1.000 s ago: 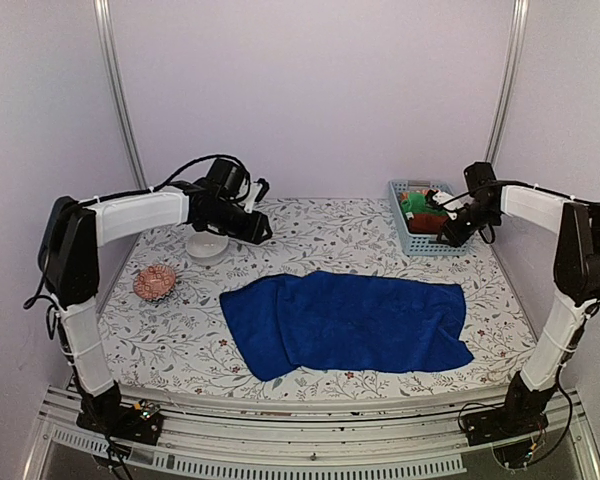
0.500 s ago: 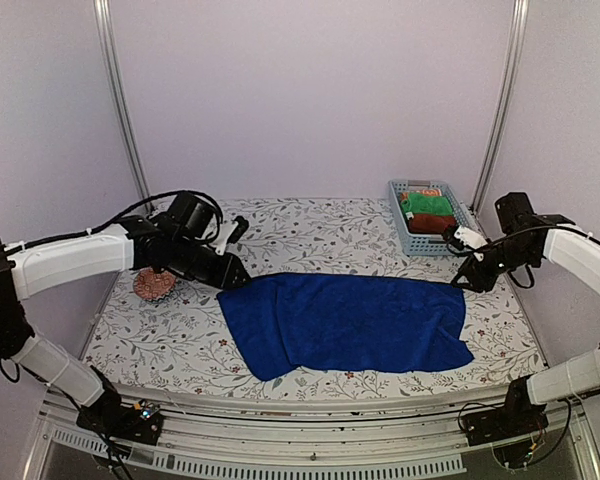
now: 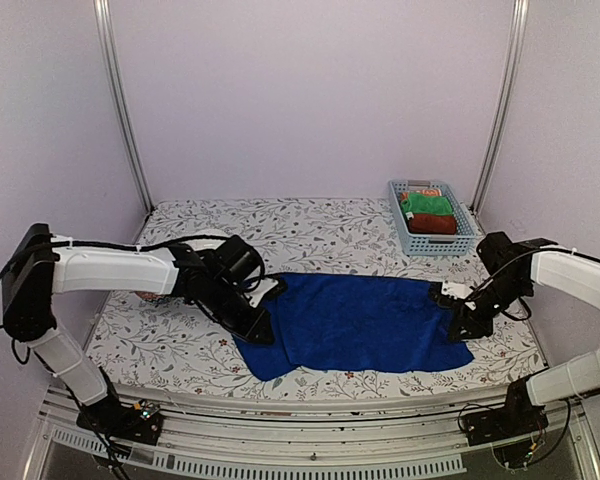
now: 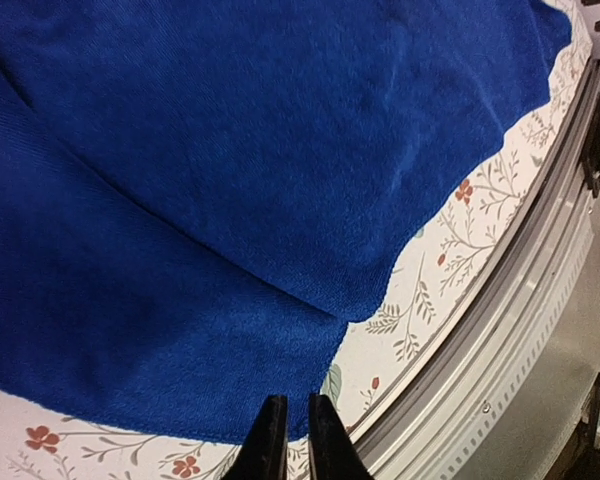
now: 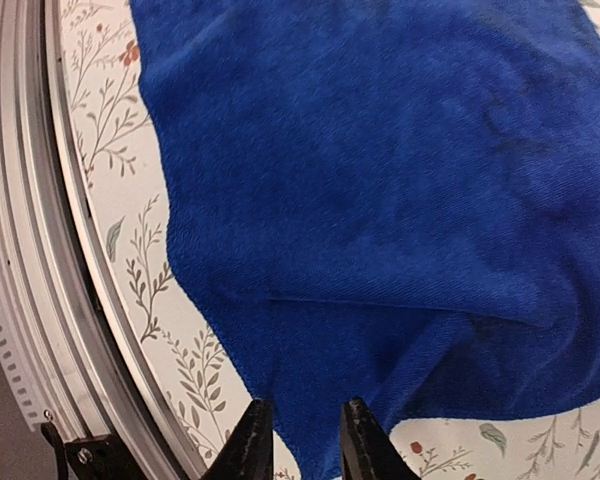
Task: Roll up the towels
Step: Smooth out the towel at the center of the board.
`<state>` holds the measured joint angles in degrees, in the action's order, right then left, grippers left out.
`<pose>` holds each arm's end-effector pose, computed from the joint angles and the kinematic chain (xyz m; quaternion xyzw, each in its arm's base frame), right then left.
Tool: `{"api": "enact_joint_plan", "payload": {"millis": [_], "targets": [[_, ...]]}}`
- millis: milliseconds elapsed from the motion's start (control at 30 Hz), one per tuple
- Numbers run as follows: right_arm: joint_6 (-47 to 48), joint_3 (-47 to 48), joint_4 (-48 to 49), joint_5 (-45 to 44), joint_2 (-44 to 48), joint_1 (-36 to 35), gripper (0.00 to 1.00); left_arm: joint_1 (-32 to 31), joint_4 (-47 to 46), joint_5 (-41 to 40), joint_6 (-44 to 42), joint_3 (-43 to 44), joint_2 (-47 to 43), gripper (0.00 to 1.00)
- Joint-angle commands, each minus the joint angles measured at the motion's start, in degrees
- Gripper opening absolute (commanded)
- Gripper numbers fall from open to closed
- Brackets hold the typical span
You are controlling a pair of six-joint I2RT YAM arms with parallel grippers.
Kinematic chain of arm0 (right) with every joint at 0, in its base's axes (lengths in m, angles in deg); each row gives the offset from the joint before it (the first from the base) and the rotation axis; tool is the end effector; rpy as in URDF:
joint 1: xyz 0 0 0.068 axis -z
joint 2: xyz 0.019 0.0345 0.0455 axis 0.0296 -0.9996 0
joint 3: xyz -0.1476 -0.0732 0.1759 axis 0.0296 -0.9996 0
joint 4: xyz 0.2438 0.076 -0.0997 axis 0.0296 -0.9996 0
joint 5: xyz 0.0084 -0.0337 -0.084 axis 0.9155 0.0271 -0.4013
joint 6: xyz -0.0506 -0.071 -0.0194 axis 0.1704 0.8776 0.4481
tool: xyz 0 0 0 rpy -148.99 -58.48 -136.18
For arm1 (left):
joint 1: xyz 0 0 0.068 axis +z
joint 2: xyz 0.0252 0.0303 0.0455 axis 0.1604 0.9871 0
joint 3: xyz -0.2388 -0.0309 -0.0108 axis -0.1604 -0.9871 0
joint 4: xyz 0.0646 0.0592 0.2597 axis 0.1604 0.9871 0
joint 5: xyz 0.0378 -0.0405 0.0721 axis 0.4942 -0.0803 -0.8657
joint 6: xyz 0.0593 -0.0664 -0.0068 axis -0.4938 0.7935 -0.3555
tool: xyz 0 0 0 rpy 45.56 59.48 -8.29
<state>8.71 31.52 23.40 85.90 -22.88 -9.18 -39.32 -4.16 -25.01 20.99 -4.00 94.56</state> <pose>0.2194 0.0766 0.1277 -0.5391 0.8106 0.1754 0.1470 0.2054 -0.2732 0.1178 0.2712 0.9224 -0.2615 0.0858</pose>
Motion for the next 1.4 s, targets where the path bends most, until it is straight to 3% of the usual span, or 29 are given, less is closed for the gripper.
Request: {"api": "enact_joint_plan", "payload": {"millis": [0,233,467,600,867,1100,1300,1367], "targets": [[2.01,-2.87,-0.90,-1.98,-2.02,-0.73,0.22,-2.63,0.36,-0.65,1.03,0.24,3.65,0.12],[1.01,-8.40,7.82,-10.36,-5.99,-0.71,0.14,-3.50,1.50,-0.93,0.61,-1.35,8.07,0.11],[1.37,-11.93,8.17,-13.73,-7.51,-0.45,0.13,-3.30,5.59,-6.38,4.31,-5.31,10.66,0.11],[2.85,-14.41,6.36,-18.14,-6.65,2.25,0.13,-3.28,7.09,-5.73,6.23,-8.81,9.15,0.11],[6.40,-15.35,1.25,-22.86,-3.42,5.29,0.13,0.16,18.74,-12.32,11.36,-14.78,-0.39,0.10],[6.63,-11.63,-6.01,-22.54,4.04,5.32,0.13,2.22,28.52,-17.00,9.79,-9.50,-7.76,0.09],[9.62,-6.06,-11.53,-21.82,10.55,6.84,0.12,10.21,36.91,-26.12,5.79,-1.62,-11.10,0.09],[10.57,-3.24,-12.32,-20.32,10.90,8.30,0.12,11.71,37.47,-27.53,4.56,2.10,-11.79,0.15]]}}
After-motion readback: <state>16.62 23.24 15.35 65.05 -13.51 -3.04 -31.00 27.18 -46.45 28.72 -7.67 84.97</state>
